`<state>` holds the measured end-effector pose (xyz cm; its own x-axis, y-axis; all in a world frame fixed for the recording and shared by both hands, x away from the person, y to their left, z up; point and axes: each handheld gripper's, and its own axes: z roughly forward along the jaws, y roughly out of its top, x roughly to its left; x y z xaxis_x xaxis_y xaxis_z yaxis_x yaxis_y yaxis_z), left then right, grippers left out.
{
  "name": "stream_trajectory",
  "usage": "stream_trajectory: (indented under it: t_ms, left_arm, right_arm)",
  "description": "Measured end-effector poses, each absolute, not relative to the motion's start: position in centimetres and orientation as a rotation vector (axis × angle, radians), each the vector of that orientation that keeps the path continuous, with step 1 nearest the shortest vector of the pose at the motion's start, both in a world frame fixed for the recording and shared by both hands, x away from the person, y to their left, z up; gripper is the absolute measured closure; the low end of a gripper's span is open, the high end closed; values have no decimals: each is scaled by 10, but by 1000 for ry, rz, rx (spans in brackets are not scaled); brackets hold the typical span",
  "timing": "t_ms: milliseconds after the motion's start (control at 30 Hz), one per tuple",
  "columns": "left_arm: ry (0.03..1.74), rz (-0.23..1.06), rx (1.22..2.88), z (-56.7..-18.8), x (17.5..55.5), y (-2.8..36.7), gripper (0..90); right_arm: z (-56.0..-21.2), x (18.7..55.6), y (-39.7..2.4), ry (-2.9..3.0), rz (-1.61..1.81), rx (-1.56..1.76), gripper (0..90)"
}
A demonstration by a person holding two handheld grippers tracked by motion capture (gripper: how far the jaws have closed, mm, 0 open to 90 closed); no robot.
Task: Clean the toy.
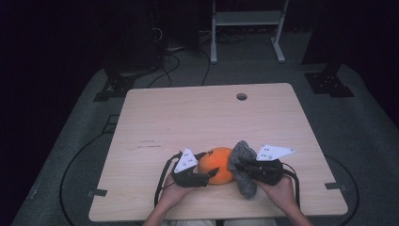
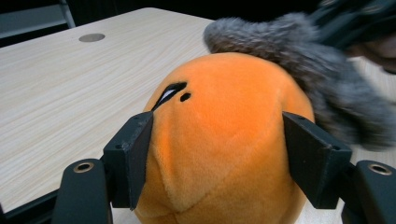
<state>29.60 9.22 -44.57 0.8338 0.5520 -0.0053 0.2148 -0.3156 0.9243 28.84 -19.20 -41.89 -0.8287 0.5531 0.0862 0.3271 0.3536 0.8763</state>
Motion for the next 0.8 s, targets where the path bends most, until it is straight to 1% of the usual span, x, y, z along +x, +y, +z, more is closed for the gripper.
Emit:
stream_trajectory:
  t_ms: [100,167,233,333,400,433,500,533,567,600,667,700,733,800]
  left_arm:
    - [591,365,1884,-446,298,92,289]
    - [599,360,1879,-446,299,93,285]
    - [606,358,1876,-446,299,94,272]
    - [622,352,1865,-447,300,94,286]
    - [651,310,1857,-444,302,93,308]
    - [652,275,1851,-444,303,94,310]
    - [633,252,1850,-444,305,95,306]
    - [618,240,1850,-443,305,96,285]
    - [599,230,1851,-443,305,97,243]
    - [547,233,1866,-442,304,99,163]
    - [519,255,1879,-442,304,99,87]
    - [492,277,1903,-444,304,99,74]
    - [470,266,1934,-448,305,98,78]
    - [457,290,1947,-450,305,95,127]
  right_arm:
    - [-425,299,-207,2336,1431,924,808]
    - [-427,302,-215,2305,1379,966,808]
    - [-424,300,-219,2290,1417,987,808]
    - [-410,290,-213,2287,1534,906,807]
    - [-404,282,-203,2297,1566,846,806]
    - [-403,279,-199,2297,1569,826,806]
    - [-404,278,-193,2306,1556,808,806]
    - [-406,279,-190,2325,1526,806,806]
    - [-408,281,-190,2330,1518,810,806]
    - [-414,285,-191,2344,1525,839,806]
    - [-417,287,-192,2348,1531,850,805]
    - [-419,289,-195,2348,1557,865,803]
    - [-420,290,-196,2350,1559,864,803]
    - [-422,293,-198,2343,1559,883,804]
